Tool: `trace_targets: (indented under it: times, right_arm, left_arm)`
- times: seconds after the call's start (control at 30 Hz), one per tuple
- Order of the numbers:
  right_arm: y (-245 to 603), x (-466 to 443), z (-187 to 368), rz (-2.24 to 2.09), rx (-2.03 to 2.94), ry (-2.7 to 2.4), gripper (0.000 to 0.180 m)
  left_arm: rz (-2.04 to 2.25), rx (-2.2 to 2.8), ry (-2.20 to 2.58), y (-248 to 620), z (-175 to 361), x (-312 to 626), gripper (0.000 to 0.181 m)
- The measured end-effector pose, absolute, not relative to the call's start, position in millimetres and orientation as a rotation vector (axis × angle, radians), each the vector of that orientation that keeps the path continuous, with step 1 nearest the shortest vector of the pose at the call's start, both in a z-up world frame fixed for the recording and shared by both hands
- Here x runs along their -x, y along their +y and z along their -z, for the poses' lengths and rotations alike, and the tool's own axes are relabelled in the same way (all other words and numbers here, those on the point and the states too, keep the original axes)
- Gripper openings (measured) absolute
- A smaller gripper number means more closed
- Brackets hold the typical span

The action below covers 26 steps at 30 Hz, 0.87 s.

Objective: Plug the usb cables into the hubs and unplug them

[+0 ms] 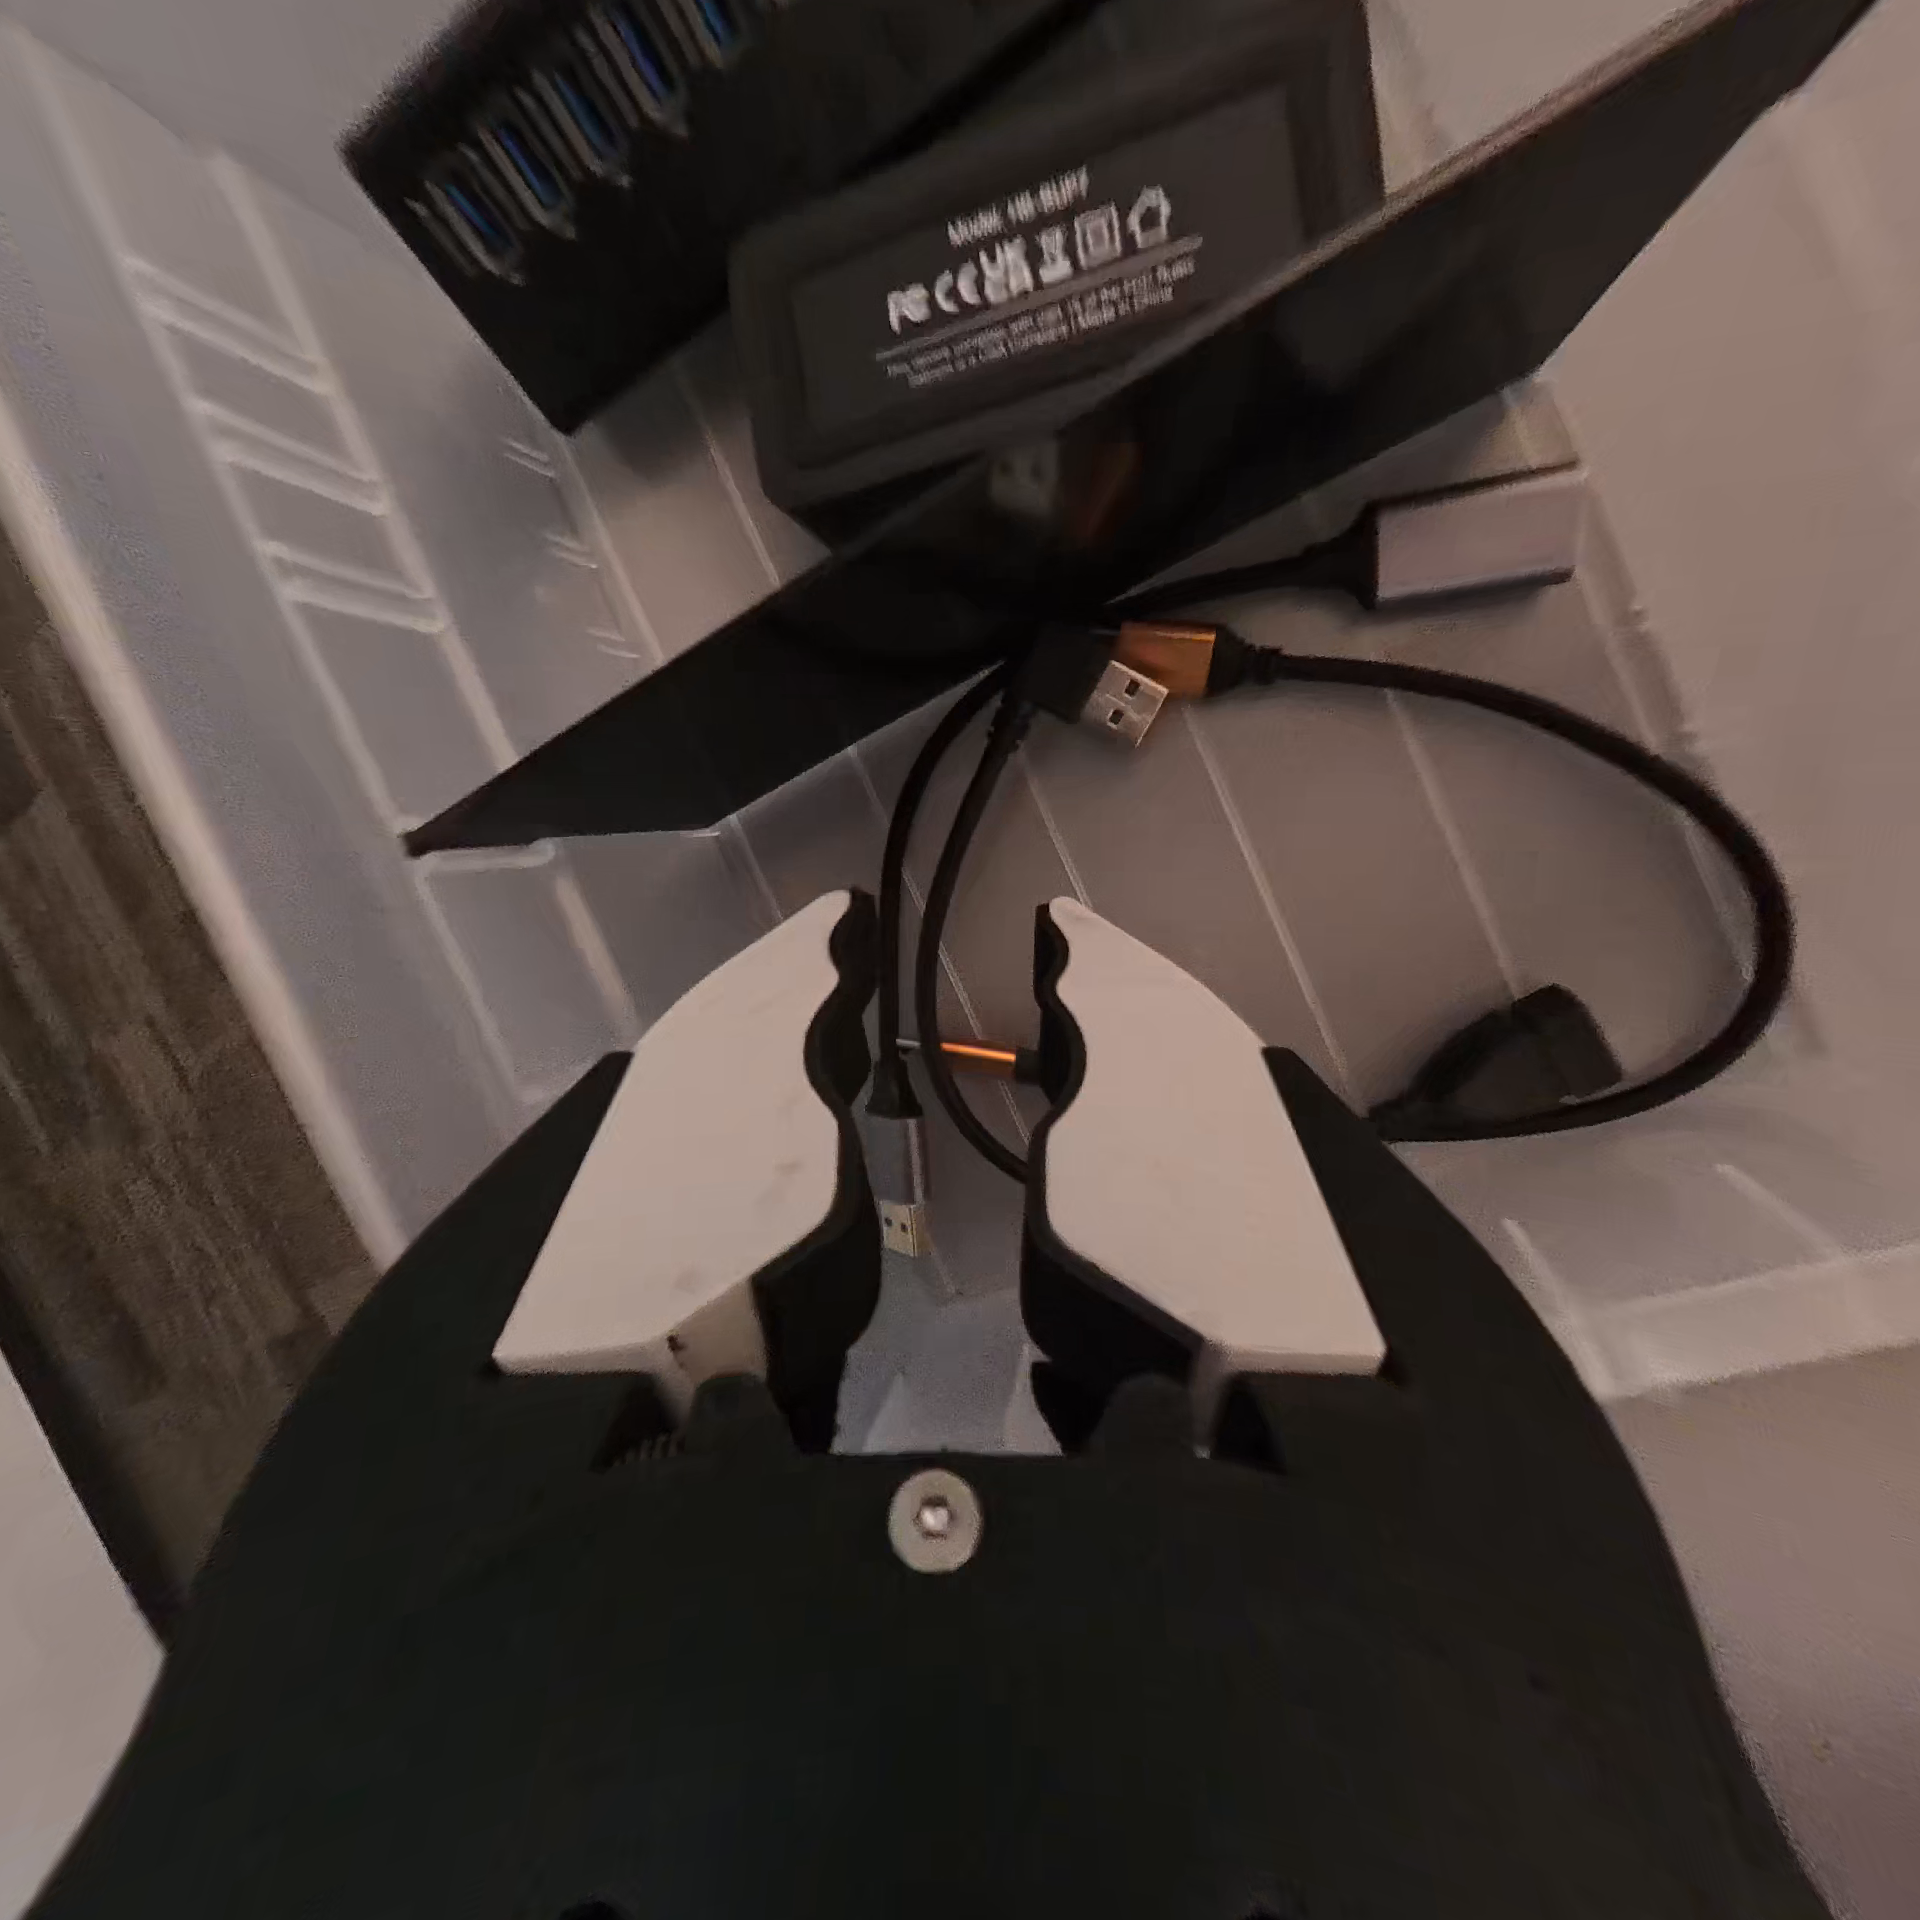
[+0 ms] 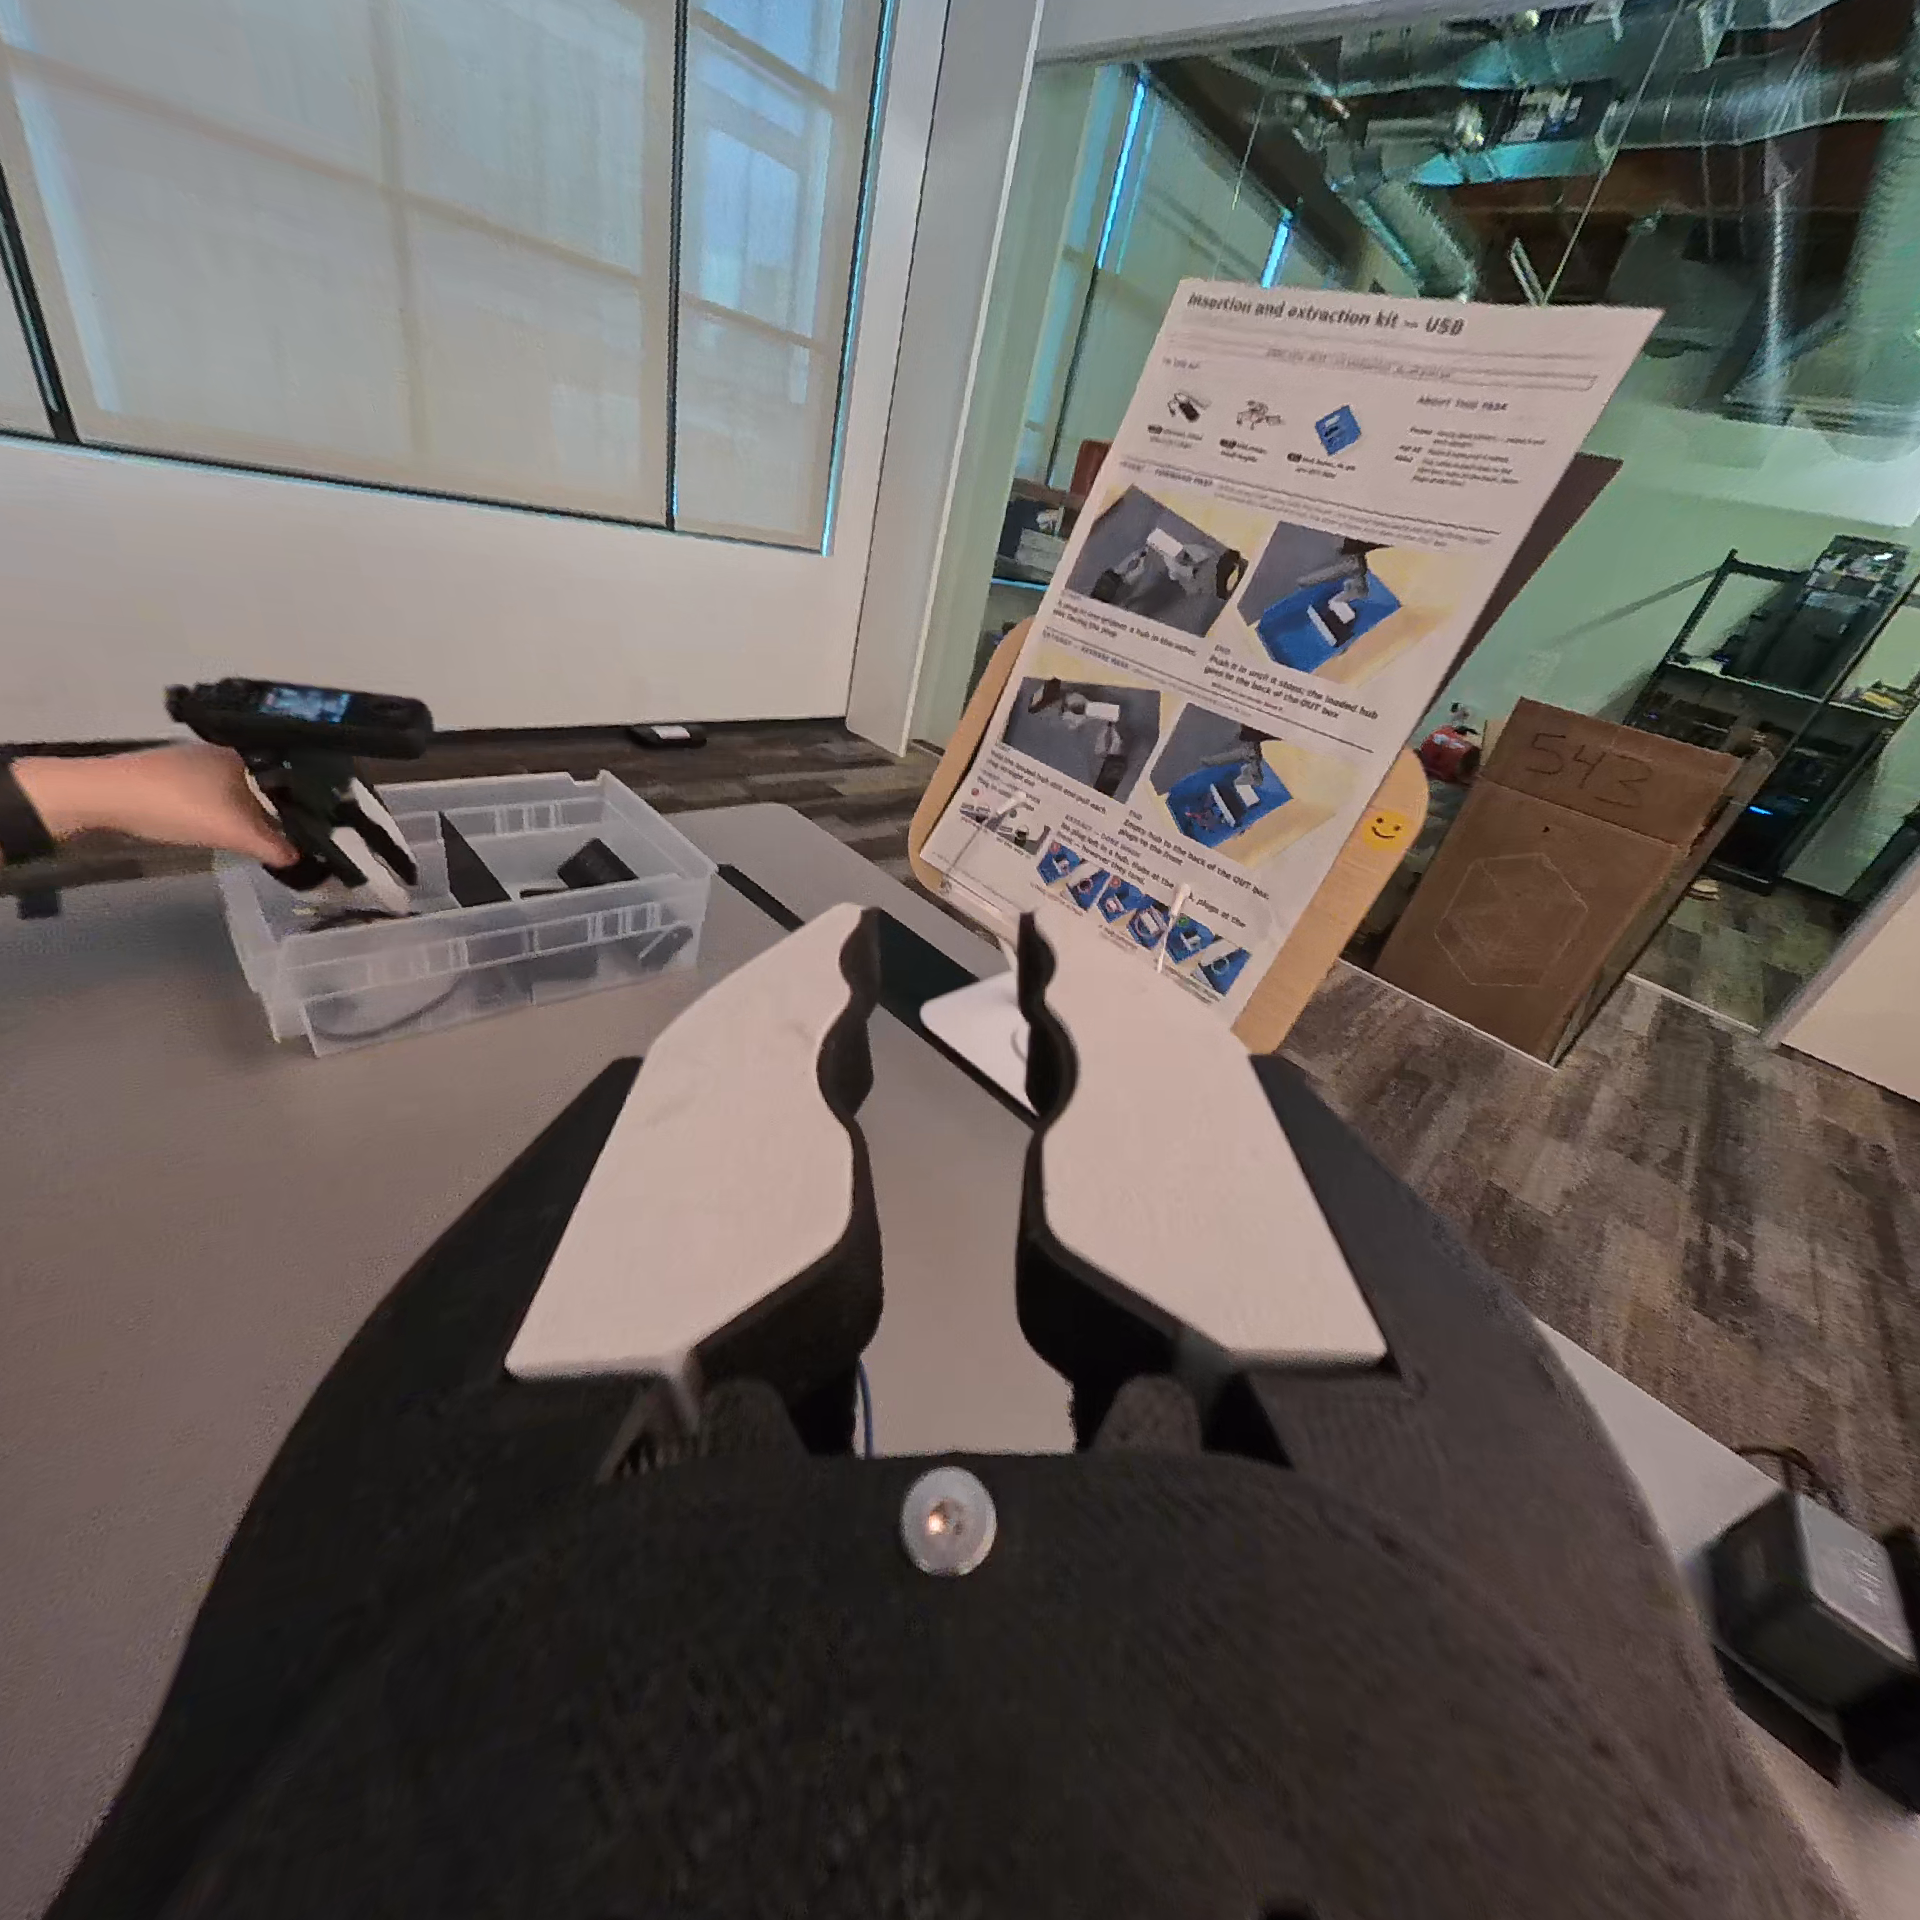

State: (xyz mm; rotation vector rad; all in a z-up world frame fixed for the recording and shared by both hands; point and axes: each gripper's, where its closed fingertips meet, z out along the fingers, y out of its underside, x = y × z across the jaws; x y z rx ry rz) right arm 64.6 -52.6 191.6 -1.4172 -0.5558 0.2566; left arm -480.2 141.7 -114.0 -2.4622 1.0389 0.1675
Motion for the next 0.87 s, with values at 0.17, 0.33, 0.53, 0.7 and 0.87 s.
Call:
trace_targets:
  times: [0.17,0.33,0.53,0.7,0.87]
  right_arm:
    - [-45.8,-71.8,-187.0,-0.214,1.444,-0.540,0.025]
    - [-39.8,-74.5,-181.9,-0.205,1.468,-0.540,0.025]
    - [-40.1,-77.0,-181.9,-0.189,1.468,-0.542,0.025]
    - [-45.8,-76.7,-186.5,-0.202,1.445,-0.538,0.025]
    - [-53.4,-79.6,-190.6,-0.190,1.428,-0.530,0.025]
  left_arm:
    - [-0.289,2.479,1.177,151.7,138.4,487.3,0.030]
    - [-0.334,2.446,1.223,151.4,139.5,486.1,0.003]
    - [-0.536,2.259,1.176,147.5,82.9,490.9,0.003]
    - [-0.852,2.070,1.110,135.0,-16.2,495.6,0.002]
    - [-0.848,1.803,1.104,88.3,-127.6,427.6,0.003]
